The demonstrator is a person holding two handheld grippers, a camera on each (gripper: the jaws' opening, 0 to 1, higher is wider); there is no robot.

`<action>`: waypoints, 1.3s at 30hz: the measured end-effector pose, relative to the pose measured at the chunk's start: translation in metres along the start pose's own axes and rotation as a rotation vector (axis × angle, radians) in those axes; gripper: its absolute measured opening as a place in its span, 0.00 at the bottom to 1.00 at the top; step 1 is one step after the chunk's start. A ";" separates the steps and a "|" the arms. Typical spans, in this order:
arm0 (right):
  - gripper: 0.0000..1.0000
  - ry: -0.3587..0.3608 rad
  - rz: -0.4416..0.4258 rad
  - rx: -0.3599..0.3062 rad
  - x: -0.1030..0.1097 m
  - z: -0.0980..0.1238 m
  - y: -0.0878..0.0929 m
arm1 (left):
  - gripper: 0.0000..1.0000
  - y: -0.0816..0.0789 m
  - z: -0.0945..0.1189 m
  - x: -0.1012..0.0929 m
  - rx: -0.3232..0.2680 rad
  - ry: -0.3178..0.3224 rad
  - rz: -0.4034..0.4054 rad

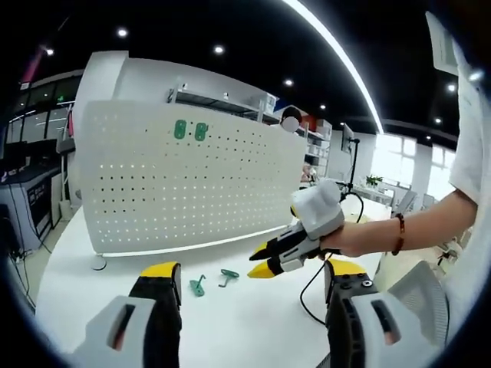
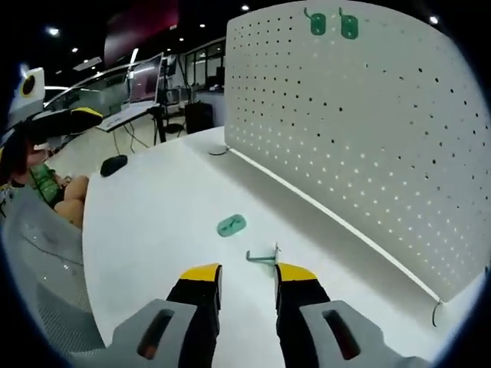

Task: Insert the hook assembly into the mounting plate slot until the hook locks in place.

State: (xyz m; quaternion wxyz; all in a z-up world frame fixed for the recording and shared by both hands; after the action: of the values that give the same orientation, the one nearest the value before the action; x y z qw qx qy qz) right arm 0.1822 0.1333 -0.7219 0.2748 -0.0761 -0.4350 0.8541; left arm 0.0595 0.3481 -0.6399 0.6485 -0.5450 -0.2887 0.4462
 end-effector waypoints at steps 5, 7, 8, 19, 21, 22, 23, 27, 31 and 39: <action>0.23 0.014 -0.007 -0.005 -0.009 -0.006 -0.002 | 0.79 0.003 0.003 0.001 -0.003 -0.015 0.001; 0.23 0.012 0.001 0.006 -0.012 -0.010 -0.001 | 0.79 0.004 0.003 0.001 0.003 -0.016 0.006; 0.22 0.011 0.004 0.009 -0.013 -0.012 -0.001 | 0.79 0.005 0.004 0.001 0.007 -0.019 0.001; 0.20 -0.002 -0.003 0.074 -0.027 -0.029 0.007 | 0.81 0.006 0.008 0.006 0.004 -0.039 0.017; 0.20 -0.009 -0.009 0.087 -0.029 -0.032 0.009 | 0.81 0.008 0.008 0.006 0.013 -0.043 0.022; 0.20 -0.010 -0.004 0.095 -0.030 -0.033 0.010 | 0.81 0.008 0.008 0.006 0.011 -0.045 0.031; 0.19 -0.007 -0.001 0.099 -0.031 -0.034 0.010 | 0.81 0.008 0.008 0.005 0.002 -0.045 0.035; 0.18 -0.002 0.000 0.120 -0.037 -0.039 0.013 | 0.80 0.010 0.007 0.007 0.008 -0.059 0.005; 0.17 -0.002 -0.016 0.126 -0.043 -0.043 0.015 | 0.80 0.010 0.006 0.009 0.009 -0.055 0.027; 0.14 -0.010 -0.032 0.146 -0.048 -0.052 0.020 | 0.80 0.012 0.009 0.011 -0.001 -0.065 0.058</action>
State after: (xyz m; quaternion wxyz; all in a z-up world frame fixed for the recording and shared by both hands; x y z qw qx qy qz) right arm 0.2338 0.1350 -0.7746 0.2910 -0.0445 -0.3739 0.8795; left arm 0.0536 0.3619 -0.6510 0.6255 -0.5386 -0.2939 0.4820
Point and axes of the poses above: the point that each gripper's makers call its tool centre point, and the gripper's own axes: z roughly backward along the fingers, x roughly to its left, y roughly out of its underside, the point moved 10 cm from there along z, roughly backward along the fingers, and after that the axes turned 13 degrees about -y, right-handed, at the moved point
